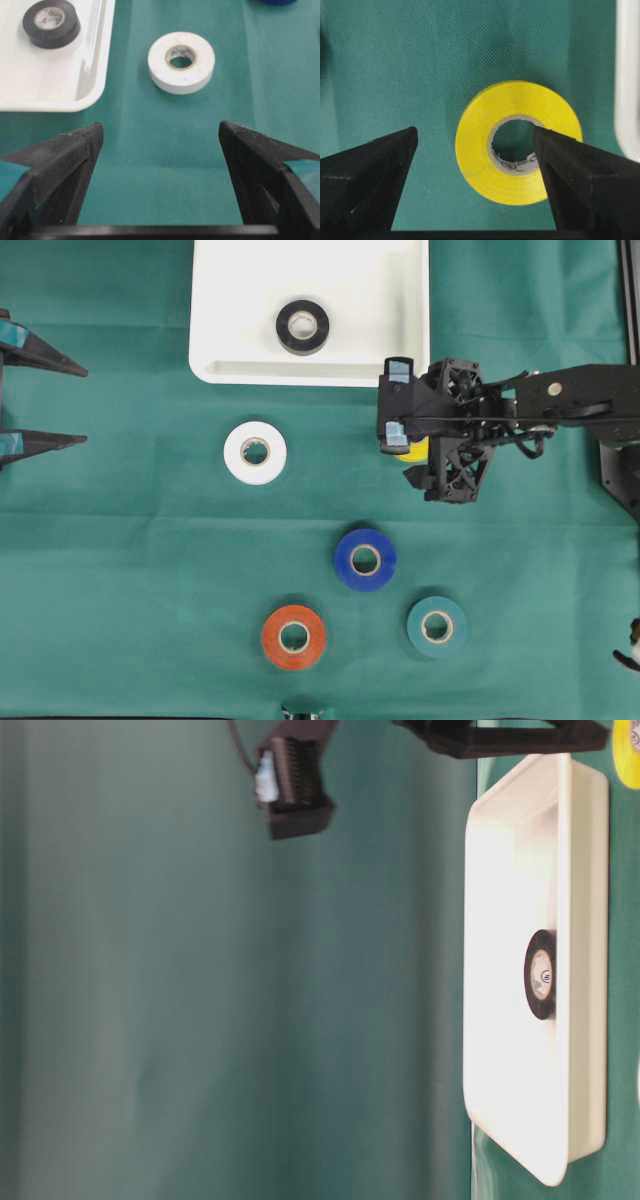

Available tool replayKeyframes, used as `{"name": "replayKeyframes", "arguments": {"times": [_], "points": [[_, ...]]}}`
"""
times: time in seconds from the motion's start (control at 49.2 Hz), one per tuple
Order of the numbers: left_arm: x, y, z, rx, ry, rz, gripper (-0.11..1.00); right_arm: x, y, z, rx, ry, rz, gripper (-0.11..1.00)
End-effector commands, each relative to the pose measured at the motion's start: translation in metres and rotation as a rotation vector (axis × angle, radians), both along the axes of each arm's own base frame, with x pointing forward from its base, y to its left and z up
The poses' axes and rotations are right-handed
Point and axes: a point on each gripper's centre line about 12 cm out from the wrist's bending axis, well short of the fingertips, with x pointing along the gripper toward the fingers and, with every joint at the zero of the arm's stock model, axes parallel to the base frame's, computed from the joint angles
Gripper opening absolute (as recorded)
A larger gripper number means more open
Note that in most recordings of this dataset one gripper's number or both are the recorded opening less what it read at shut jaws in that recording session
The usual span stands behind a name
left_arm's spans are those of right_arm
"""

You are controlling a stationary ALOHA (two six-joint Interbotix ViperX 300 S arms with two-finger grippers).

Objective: Pick up the tape from a random location and place it into the white case.
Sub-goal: 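Lower the right gripper over the yellow tape and close on it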

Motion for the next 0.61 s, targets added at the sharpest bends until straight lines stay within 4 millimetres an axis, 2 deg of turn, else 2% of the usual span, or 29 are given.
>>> {"name": "replayKeyframes", "arguments": {"times": [0.0,0.59], "points": [[0.003,0.001,0.006,-0.002,-0.015,0.006,0.93,0.002,0.000,-0.002,0.005,-0.014,-0.009,0.89],[0.003,0.001,0.006,-0.002,-0.015,0.006,0.93,-0.003,0.000,-0.034,0.019,-0.006,-0.032,0.89]]}}
